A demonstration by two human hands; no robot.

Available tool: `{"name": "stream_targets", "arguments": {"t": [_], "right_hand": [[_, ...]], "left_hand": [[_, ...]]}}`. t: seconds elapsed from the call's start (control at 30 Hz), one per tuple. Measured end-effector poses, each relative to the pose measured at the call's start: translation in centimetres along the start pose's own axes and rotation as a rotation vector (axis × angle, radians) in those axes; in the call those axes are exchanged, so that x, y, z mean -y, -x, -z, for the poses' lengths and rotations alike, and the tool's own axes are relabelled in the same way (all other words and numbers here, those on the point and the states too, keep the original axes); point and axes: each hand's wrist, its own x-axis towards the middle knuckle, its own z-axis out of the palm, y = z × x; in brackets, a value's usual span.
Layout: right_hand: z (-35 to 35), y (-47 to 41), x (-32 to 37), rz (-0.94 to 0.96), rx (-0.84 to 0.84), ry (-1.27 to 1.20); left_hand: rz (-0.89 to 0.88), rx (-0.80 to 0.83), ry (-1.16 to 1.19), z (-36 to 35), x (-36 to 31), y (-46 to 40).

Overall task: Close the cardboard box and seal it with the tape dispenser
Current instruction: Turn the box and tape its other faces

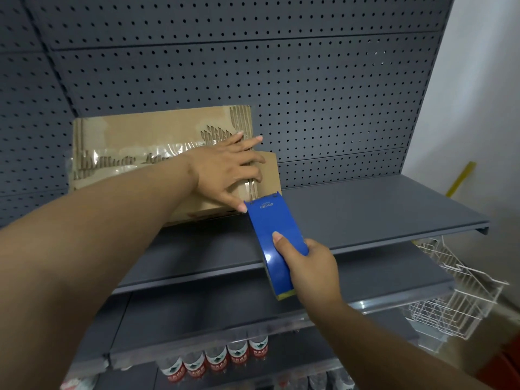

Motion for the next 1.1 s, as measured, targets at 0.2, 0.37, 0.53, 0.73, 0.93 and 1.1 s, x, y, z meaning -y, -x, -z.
{"name": "stream_targets", "arguments": {"t": [0.2, 0.37, 0.53, 0.73, 0.93, 1.1], "right_hand": [[-0.2, 0.2, 0.1, 0.003, 0.001, 0.000], [0.1, 0.1, 1.0, 0.038, -0.022, 0.016], [1.8, -2.4, 5.1, 0.135, -0.027, 0.023], [1.6, -2.5, 5.1, 0.087, -0.021, -0.060], [1.6, -1.6, 3.0, 0.086, -0.030, -0.054], [2.8, -1.2, 1.9, 0.091, -0.013, -0.002]], "left_hand": [[0.026, 0.165, -0.053, 1.0, -0.1, 0.3], [0.083, 0.042, 0.028, 1.5, -0.4, -0.2], [0.231, -0.073, 0.288, 3.8, 1.4, -0.9], [0.166, -0.162, 0.174, 4.1, 1.4, -1.8], [0.099, -0.101, 0.289, 3.3, 0.0, -1.7], [0.072, -0.060, 0.284, 2.7, -1.0, -1.8]]}}
